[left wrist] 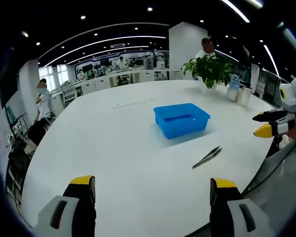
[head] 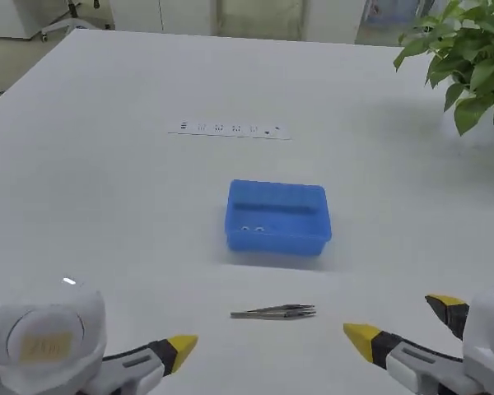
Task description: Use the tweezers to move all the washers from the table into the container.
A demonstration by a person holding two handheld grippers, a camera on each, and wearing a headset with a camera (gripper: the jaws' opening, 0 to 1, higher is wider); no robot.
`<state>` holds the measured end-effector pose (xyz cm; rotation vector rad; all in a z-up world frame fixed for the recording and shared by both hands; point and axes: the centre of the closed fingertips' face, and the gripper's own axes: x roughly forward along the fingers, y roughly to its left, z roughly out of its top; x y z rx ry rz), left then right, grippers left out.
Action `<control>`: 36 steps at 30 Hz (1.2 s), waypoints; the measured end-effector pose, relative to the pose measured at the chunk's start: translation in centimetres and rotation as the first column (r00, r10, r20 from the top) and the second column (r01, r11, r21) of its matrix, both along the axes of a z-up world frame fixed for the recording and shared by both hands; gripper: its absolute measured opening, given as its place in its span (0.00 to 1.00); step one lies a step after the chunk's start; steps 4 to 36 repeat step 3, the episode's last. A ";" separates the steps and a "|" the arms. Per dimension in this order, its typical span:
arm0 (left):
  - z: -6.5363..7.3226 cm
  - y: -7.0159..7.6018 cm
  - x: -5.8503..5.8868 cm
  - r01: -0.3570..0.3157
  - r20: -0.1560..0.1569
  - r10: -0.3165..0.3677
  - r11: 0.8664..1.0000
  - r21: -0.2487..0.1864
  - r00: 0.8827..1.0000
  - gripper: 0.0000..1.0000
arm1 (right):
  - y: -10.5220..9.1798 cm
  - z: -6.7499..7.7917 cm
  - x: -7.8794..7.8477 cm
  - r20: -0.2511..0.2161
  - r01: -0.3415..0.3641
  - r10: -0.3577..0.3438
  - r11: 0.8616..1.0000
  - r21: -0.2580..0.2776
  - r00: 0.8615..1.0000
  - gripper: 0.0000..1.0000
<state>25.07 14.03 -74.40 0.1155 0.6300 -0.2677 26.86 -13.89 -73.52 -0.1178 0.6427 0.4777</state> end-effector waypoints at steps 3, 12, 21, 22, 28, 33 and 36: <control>0.1 0.0 0.1 -0.003 0.020 0.003 1.000 0.019 1.000 0.99 | 0.0 -0.3 0.0 -0.012 -0.003 0.003 1.000 -0.007 1.000 0.69; 0.1 0.0 0.1 -0.003 0.020 0.003 1.000 0.019 1.000 0.99 | 0.0 -0.3 0.0 -0.012 -0.003 0.003 1.000 -0.007 1.000 0.69; 0.1 0.0 0.1 -0.003 0.020 0.003 1.000 0.019 1.000 0.99 | 0.0 -0.3 0.0 -0.012 -0.003 0.003 1.000 -0.007 1.000 0.69; 0.1 0.0 0.1 -0.003 0.020 0.003 1.000 0.019 1.000 0.99 | 0.0 -0.3 0.0 -0.012 -0.003 0.003 1.000 -0.007 1.000 0.69; 0.1 0.0 0.1 -0.003 0.020 0.003 1.000 0.019 1.000 0.99 | 0.0 -0.3 0.0 -0.012 -0.003 0.003 1.000 -0.007 1.000 0.69; 0.1 0.0 0.1 -0.003 0.020 0.003 1.000 0.019 1.000 0.99 | 0.0 -0.3 0.0 -0.012 -0.003 0.003 1.000 -0.007 1.000 0.69; 0.1 0.0 0.1 -0.003 0.020 0.003 1.000 0.019 1.000 0.99 | 0.0 -0.3 0.0 -0.012 -0.003 0.003 1.000 -0.007 1.000 0.69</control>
